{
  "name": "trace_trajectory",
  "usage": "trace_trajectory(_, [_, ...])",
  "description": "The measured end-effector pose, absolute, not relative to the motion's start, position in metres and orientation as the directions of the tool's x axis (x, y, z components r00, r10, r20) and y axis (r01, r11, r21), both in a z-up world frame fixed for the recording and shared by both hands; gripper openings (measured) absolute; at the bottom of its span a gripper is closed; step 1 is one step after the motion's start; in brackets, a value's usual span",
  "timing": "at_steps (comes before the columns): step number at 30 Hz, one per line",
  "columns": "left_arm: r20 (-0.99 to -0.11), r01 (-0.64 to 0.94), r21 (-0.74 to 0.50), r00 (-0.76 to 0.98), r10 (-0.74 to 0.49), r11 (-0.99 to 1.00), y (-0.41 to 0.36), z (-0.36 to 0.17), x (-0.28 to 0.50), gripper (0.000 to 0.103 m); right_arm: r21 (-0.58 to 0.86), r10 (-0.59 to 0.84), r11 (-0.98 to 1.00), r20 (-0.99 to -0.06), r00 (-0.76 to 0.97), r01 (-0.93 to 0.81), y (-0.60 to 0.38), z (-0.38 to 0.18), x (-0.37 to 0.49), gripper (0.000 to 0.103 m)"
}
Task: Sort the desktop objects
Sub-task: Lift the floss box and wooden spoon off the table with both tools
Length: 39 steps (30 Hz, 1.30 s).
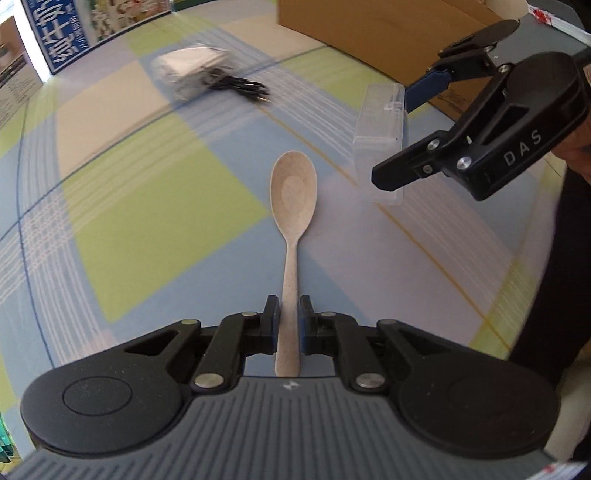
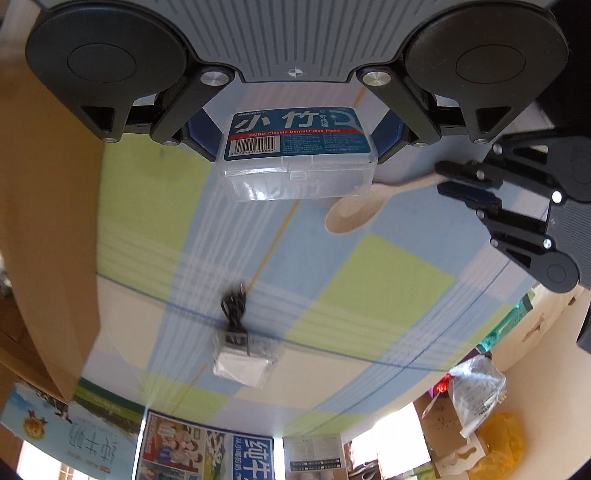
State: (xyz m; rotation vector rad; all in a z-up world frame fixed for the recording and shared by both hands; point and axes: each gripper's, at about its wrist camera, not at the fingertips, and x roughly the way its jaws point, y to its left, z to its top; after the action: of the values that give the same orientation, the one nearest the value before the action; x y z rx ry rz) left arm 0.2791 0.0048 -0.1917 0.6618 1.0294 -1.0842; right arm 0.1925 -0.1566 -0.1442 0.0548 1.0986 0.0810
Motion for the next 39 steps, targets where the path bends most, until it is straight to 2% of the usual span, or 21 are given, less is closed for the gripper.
trace_trajectory(3, [-0.917,0.937,-0.03,0.113,-0.382,0.349,0.011,-0.188,0.268,0.012,0.07,0.081,0.997,-0.899,0.43,-0.043,-0.154,-0.142,0.173,0.083])
trace_trajectory(4, [-0.915,0.937,-0.029,0.116,-0.386,0.349,0.012,-0.187,0.265,0.023,0.072,0.083,0.997,-0.904,0.42,-0.042,-0.153,-0.144,0.167,0.083])
trace_trajectory(5, [-0.911,0.936,-0.026,0.123,-0.394,0.351,0.014,-0.185,0.263,0.029,0.075,0.086,0.996,-0.908,0.41,-0.041,-0.152,-0.145,0.163,0.083])
trace_trajectory(8, [-0.9,0.929,-0.009,0.154,-0.408,0.37,0.012,-0.183,0.256,0.031,0.074,0.085,0.996,-0.924,0.374,-0.046,-0.151,-0.149,0.157,0.083])
trace_trajectory(11, [-0.885,0.917,0.013,0.196,-0.422,0.399,0.008,-0.183,0.254,0.044,0.051,0.072,0.996,-0.939,0.337,-0.071,-0.148,-0.154,0.157,0.083])
trace_trajectory(12, [-0.881,0.913,0.015,0.205,-0.426,0.409,0.006,-0.184,0.255,0.045,0.048,0.069,0.996,-0.942,0.329,-0.073,-0.147,-0.156,0.159,0.083])
trace_trajectory(19, [-0.86,0.893,0.005,0.233,-0.454,0.449,-0.013,-0.19,0.27,0.05,0.058,0.078,0.996,-0.937,0.339,-0.069,-0.155,-0.16,0.18,0.083])
trace_trajectory(27, [-0.849,0.899,-0.002,0.231,-0.475,0.439,-0.023,-0.199,0.279,0.05,0.085,0.105,0.994,-0.933,0.344,-0.073,-0.163,-0.181,0.184,0.083])
trace_trajectory(39, [-0.829,0.913,0.012,0.237,-0.506,0.409,-0.03,-0.208,0.271,0.049,0.083,0.103,0.994,-0.912,0.397,-0.067,-0.168,-0.182,0.174,0.083])
